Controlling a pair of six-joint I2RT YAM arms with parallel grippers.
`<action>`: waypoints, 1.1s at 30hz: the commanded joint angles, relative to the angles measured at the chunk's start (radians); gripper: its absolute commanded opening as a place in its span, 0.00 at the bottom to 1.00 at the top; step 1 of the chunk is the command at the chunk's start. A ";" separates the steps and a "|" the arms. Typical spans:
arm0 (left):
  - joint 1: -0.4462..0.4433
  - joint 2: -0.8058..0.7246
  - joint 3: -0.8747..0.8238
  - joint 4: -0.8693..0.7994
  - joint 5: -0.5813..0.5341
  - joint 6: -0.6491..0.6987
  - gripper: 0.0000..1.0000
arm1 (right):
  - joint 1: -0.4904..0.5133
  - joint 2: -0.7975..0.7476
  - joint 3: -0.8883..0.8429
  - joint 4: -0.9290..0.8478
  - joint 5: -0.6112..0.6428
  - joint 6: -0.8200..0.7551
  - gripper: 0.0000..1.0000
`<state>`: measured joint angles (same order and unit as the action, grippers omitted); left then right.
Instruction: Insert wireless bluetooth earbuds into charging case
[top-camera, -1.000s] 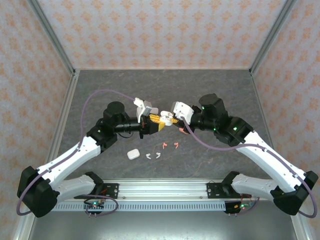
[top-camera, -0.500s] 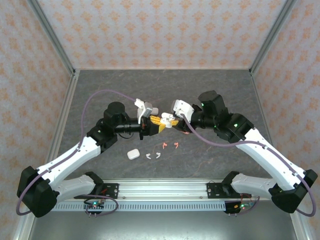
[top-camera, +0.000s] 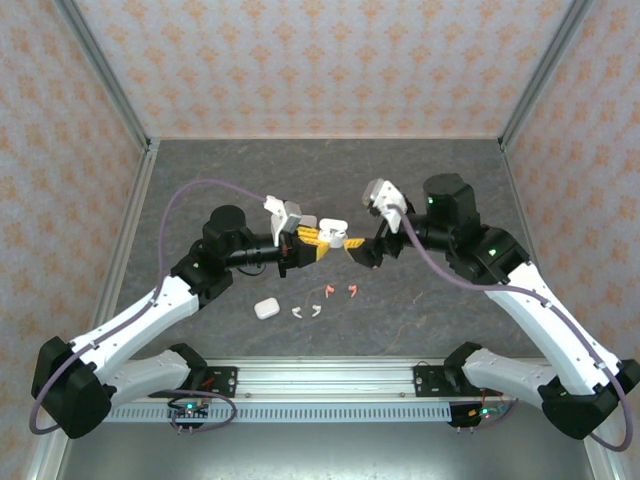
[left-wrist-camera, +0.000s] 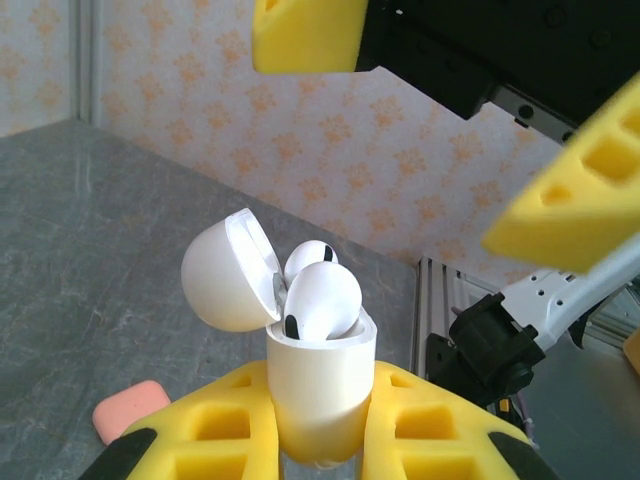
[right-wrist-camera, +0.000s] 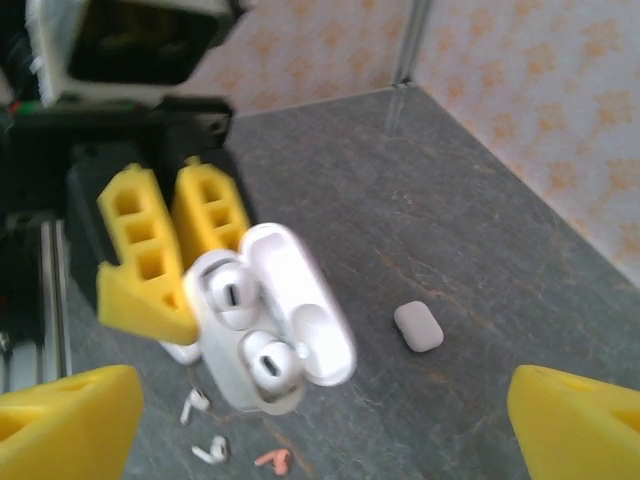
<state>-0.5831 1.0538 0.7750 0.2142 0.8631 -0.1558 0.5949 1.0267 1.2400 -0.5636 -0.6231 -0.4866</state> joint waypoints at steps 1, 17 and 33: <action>-0.004 -0.030 -0.010 0.075 -0.030 0.016 0.00 | -0.062 -0.016 -0.006 0.101 -0.088 0.200 1.00; -0.009 -0.019 0.020 0.074 -0.019 0.012 0.00 | -0.071 0.080 -0.109 0.285 -0.410 0.538 0.99; -0.011 -0.001 0.032 0.034 -0.030 0.031 0.00 | -0.027 0.080 -0.050 0.195 -0.451 0.430 0.88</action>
<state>-0.5831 1.0500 0.7769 0.2508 0.8516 -0.1528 0.5625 1.1477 1.1549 -0.3721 -1.0550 -0.0120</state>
